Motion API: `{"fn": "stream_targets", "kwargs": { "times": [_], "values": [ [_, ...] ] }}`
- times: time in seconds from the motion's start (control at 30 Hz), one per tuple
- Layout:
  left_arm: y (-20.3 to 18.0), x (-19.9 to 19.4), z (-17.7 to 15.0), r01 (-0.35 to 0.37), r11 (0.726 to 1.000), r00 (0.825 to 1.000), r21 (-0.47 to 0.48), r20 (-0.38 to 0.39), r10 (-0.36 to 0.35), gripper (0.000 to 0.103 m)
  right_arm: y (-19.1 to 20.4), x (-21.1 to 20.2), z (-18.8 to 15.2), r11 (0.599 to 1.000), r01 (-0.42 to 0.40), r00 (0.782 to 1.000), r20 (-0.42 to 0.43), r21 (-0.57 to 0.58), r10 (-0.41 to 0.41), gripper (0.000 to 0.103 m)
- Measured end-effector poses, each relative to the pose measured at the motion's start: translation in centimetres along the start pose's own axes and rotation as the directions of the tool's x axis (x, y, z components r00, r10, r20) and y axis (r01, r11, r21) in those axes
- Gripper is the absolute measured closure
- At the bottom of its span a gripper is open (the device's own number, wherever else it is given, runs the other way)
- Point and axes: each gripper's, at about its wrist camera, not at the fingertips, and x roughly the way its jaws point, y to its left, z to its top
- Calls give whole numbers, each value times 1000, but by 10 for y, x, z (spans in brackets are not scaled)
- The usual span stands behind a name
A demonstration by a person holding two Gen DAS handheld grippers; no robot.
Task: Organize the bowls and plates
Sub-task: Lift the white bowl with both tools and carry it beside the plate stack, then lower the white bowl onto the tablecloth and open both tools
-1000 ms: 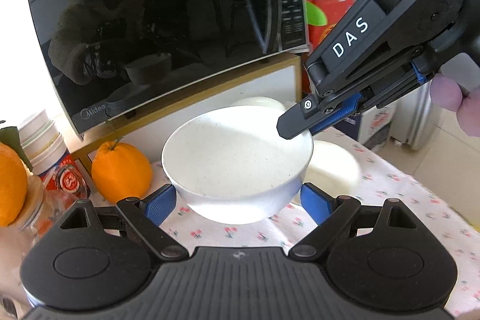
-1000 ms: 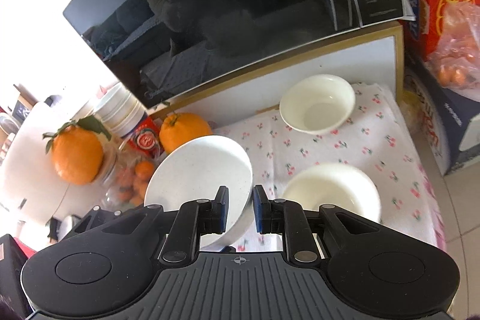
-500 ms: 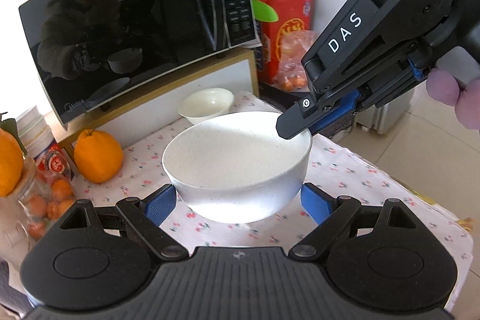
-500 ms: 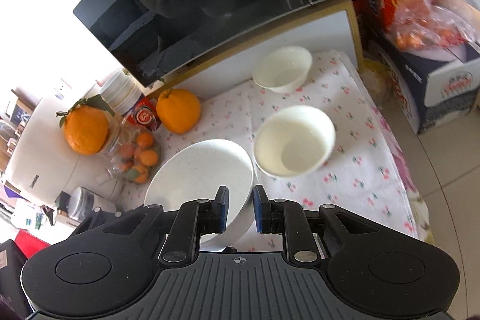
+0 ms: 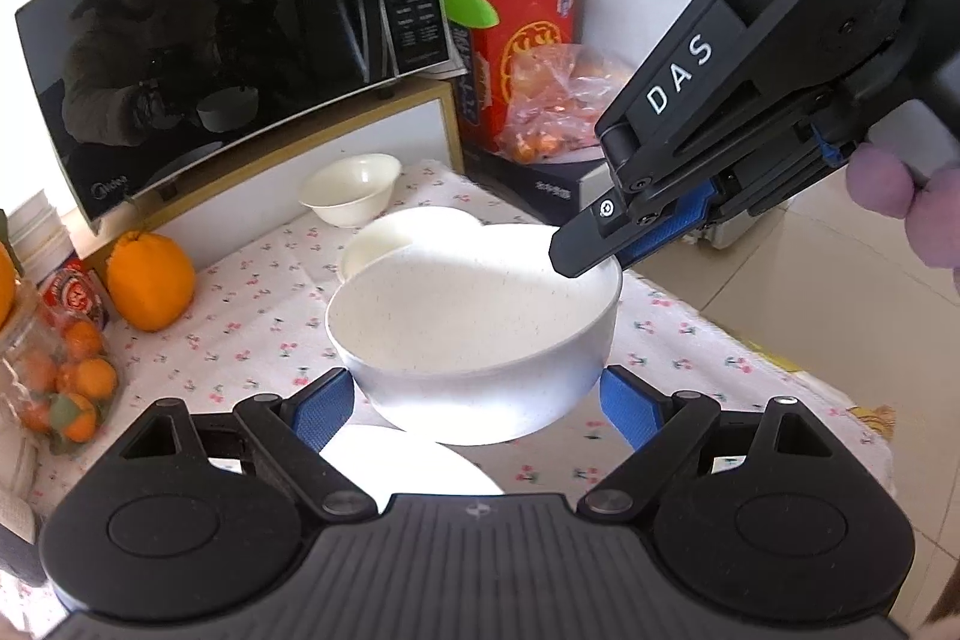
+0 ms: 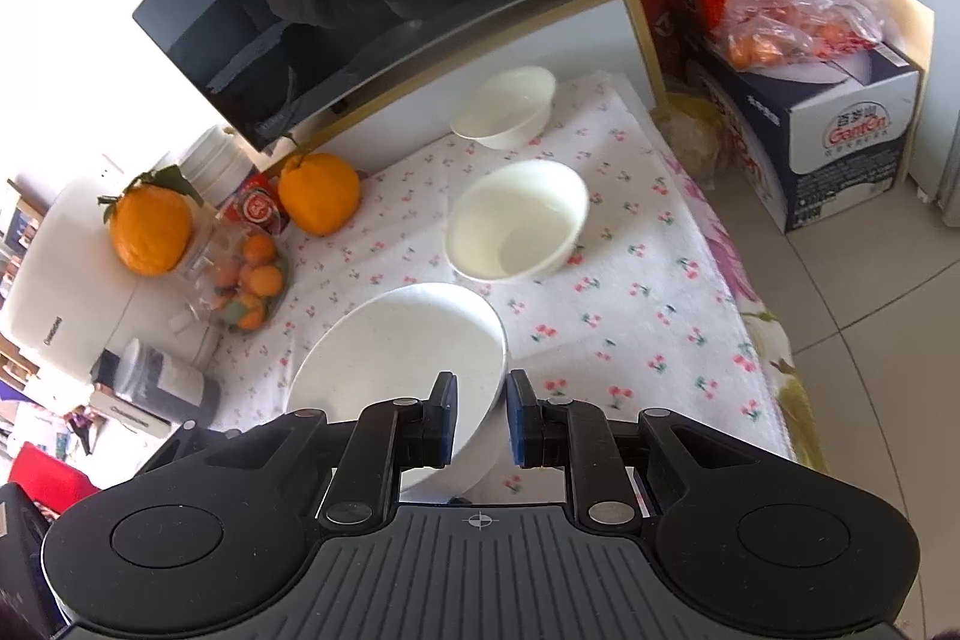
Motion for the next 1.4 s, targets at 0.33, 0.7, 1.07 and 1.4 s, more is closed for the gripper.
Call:
{"fn": "stream_targets", "kwargs": {
  "times": [0.33, 0.7, 1.07, 1.4],
  "values": [
    [-32, 21, -13, 32, 993, 999, 110, -23, -30, 15, -27, 8, -12, 995, 89, 991, -98, -37, -92, 85],
    [-49, 41, -16, 44, 987, 995, 155, -100, -29, 18, -43, 16, -17, 986, 153, 978, -133, -63, -160, 85],
    [-62, 47, -24, 40, 974, 989, 224, -150, -6, 14, -51, 23, -19, 985, 158, 970, -176, -64, -167, 83],
    [-60, 45, -22, 34, 977, 982, 212, -187, 6, 4, -54, 27, -21, 986, 160, 962, -215, -53, -168, 82]
  ]
}}
